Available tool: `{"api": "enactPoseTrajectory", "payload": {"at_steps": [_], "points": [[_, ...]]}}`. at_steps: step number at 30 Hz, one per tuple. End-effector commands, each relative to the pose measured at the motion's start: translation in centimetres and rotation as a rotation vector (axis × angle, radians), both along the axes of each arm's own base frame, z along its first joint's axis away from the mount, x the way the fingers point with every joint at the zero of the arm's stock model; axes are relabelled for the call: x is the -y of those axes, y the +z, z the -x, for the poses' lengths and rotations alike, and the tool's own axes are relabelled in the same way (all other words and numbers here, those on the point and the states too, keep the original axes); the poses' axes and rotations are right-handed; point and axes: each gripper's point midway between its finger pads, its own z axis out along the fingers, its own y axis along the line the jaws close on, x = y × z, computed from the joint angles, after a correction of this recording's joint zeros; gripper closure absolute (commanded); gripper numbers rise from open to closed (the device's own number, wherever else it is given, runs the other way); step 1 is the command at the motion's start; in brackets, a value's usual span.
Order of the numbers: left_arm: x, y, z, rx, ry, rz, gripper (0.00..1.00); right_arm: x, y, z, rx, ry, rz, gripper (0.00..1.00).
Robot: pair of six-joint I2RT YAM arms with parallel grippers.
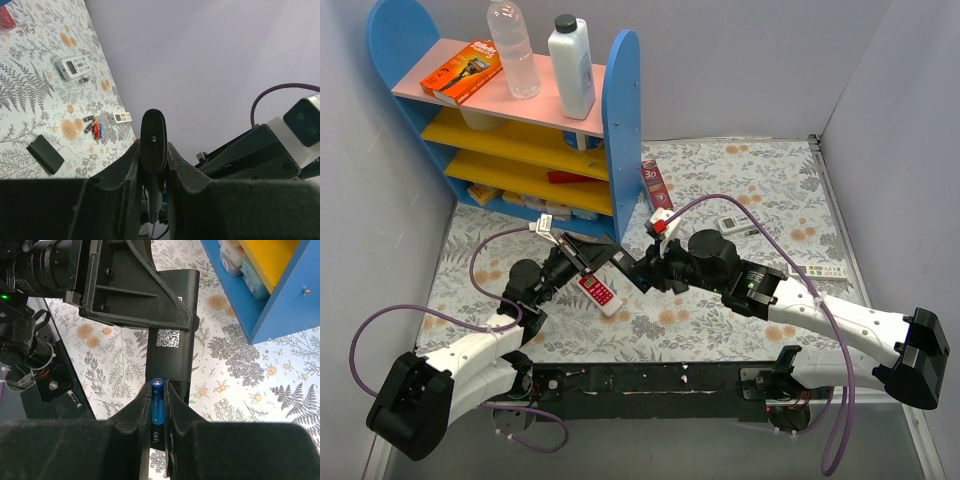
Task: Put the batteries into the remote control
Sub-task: Load the battery into the remote control.
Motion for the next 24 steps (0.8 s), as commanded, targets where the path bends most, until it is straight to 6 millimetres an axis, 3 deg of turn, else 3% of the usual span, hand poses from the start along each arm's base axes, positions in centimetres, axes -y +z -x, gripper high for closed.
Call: {"api": "enactPoseTrajectory", "payload": {"at_steps": [1,16,24], "points": [[0.1,1.3,0.0,0.044,-0.002,0.023,1.00,-0.4,1.0,-0.2,0.019,0.000,-0.020,0.97],[0.2,2.0,0.1,0.071,-0.010,0.029,1.00,0.5,-2.1,0.5,-0.064,-0.010,0.078,0.89],[0.2,2.2,0.4,0.082,-0.023,0.030,1.00,0.3,-2.6,0.5,-0.087,-0.013,0.091,0.77]]}}
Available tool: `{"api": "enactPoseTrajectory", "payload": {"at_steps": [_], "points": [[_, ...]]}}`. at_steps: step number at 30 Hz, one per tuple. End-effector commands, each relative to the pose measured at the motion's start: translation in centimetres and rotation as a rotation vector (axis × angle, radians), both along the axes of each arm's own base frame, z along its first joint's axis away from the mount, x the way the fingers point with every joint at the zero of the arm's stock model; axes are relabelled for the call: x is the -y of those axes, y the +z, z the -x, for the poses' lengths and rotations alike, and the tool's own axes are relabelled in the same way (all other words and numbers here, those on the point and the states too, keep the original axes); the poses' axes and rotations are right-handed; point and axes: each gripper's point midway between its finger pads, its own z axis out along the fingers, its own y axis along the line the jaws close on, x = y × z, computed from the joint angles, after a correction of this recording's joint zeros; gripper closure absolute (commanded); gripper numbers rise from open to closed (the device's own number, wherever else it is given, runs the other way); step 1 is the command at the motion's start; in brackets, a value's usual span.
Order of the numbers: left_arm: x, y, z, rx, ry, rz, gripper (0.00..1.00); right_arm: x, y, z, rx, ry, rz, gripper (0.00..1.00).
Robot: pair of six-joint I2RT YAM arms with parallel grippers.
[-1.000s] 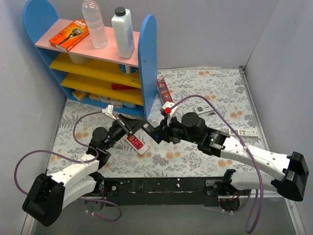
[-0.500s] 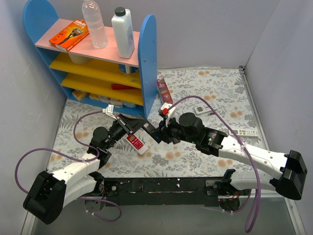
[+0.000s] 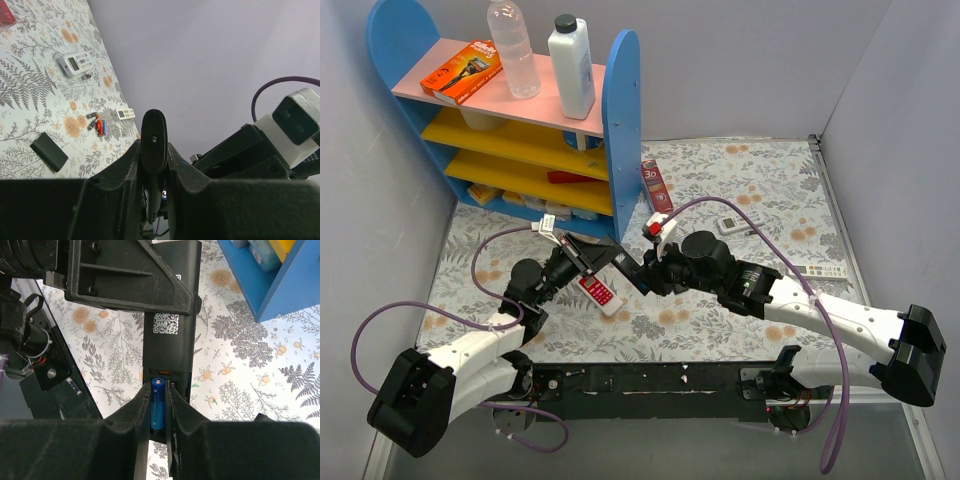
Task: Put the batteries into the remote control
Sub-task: Load the battery into the remote control.
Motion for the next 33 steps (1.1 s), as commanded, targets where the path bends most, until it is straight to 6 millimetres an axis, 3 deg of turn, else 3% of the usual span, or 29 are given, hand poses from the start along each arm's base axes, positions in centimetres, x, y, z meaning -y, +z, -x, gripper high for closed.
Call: {"api": "enactPoseTrajectory", "payload": {"at_steps": [1,15,23,33], "points": [[0.1,2.5,0.5,0.071,-0.018,0.046,1.00,0.0,-0.1,0.1,-0.016,-0.006,0.021,0.76],[0.1,2.2,0.6,0.062,-0.023,0.044,1.00,0.4,0.7,-0.6,0.001,-0.051,0.013,0.62],[0.2,1.9,0.6,0.052,-0.026,0.039,1.00,1.3,1.3,-0.8,0.022,-0.078,0.024,0.44],[0.2,1.8,0.5,0.053,-0.023,0.029,1.00,1.8,2.2,-0.9,0.038,-0.089,0.029,0.34]]}}
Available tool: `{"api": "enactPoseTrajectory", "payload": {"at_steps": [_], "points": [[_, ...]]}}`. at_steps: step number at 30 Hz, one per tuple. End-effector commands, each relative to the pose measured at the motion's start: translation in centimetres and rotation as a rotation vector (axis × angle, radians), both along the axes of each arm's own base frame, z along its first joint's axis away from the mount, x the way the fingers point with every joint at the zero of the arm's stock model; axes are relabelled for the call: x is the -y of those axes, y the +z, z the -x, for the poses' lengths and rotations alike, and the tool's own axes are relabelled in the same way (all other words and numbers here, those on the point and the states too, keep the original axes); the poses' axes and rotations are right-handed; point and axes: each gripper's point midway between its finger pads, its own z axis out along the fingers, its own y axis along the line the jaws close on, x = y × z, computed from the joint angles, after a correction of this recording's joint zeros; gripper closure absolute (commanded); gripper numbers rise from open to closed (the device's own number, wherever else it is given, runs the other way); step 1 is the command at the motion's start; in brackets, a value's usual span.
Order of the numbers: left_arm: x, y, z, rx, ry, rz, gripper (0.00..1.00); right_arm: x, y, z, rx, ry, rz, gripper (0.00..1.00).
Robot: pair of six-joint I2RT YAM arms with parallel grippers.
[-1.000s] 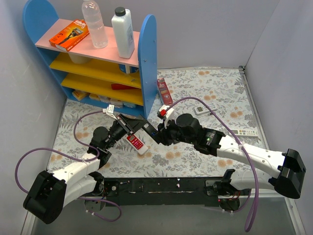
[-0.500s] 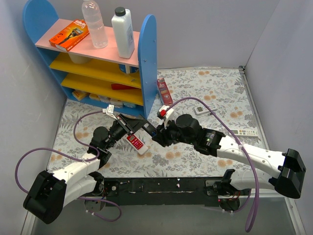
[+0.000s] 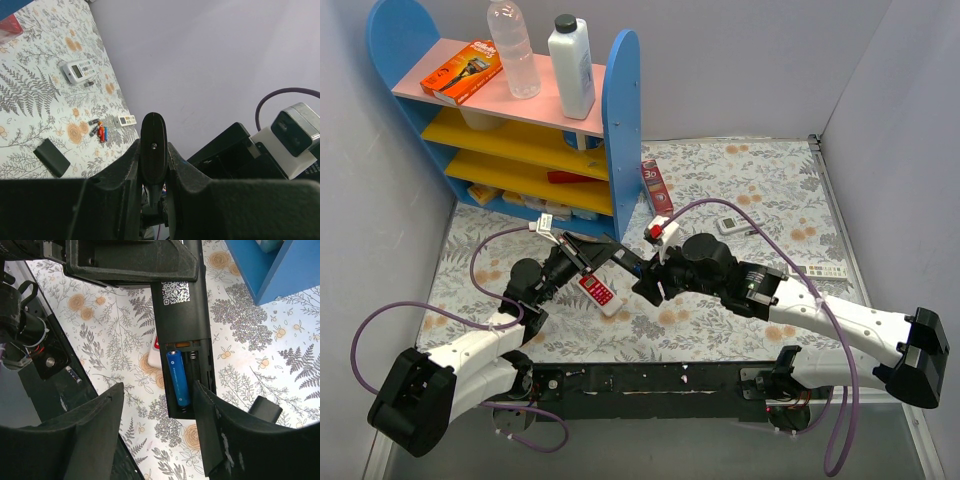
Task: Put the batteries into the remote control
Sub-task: Load the battery into the remote control.
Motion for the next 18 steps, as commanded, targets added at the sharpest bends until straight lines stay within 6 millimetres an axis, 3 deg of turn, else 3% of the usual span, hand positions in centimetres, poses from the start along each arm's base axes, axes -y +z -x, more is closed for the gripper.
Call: {"api": "enactPoseTrajectory", "payload": {"at_steps": [1,11,18], "points": [[0.2,1.6,0.6,0.052,-0.030,0.021,1.00,0.8,2.8,-1.4,0.066,-0.065,-0.017,0.34],[-0.2,1.6,0.2,0.055,0.005,0.003,1.00,1.1,4.2,-1.2,0.088,-0.054,-0.042,0.22],[-0.1,1.2,0.0,0.037,0.005,-0.025,1.00,1.0,6.2,-0.3,0.156,0.031,-0.067,0.22]]}}
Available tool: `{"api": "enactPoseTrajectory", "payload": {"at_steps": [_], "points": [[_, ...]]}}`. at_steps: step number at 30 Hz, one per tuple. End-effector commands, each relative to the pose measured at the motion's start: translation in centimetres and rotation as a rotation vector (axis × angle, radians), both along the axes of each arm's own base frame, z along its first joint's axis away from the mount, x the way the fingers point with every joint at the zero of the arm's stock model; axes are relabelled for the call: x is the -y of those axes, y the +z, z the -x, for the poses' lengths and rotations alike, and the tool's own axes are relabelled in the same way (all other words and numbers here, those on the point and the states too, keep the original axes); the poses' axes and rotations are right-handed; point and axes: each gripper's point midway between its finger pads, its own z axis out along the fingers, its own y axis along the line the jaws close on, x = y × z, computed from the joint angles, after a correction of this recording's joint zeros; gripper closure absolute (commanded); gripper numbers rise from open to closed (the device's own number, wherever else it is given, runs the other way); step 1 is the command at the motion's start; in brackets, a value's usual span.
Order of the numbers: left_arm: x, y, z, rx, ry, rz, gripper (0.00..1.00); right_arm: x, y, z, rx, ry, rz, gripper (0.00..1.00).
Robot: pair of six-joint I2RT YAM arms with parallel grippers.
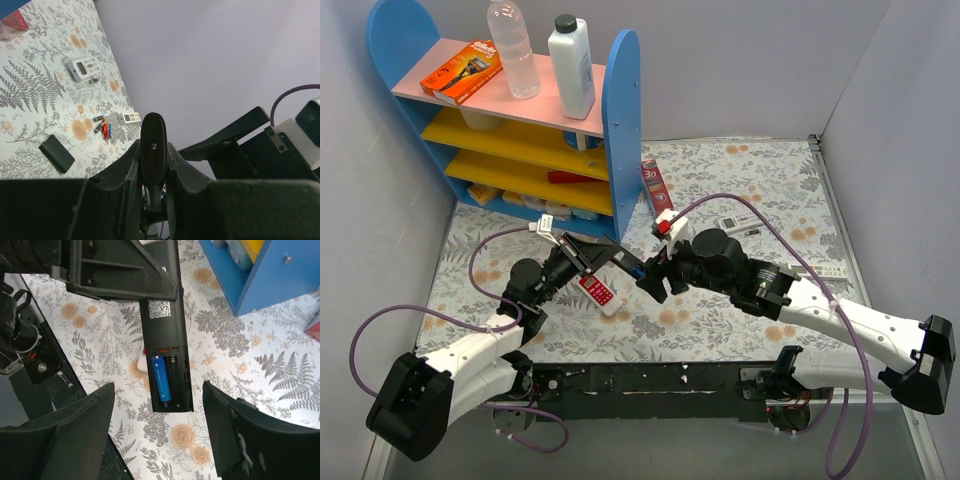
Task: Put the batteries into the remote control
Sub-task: Load the battery into the remote control.
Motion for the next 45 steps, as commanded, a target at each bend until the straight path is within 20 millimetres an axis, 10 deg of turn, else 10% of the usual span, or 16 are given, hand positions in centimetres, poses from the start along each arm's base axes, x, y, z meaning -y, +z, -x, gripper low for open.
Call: {"api": "enactPoseTrajectory", "payload": {"at_steps": [1,14,45], "points": [[0.1,1.6,0.1,0.042,-0.011,-0.005,1.00,0.0,4.4,0.4,0.134,0.083,-0.060,0.23],[1.4,2.5,1.4,0.065,-0.135,-0.017,1.00,0.7,4.7,2.5,0.473,0.503,0.159,0.46],[2.7,3.1,2.3,0.073,-0.250,-0.032,1.00,-1.7,2.7,2.4,0.369,0.701,0.154,0.72]]}}
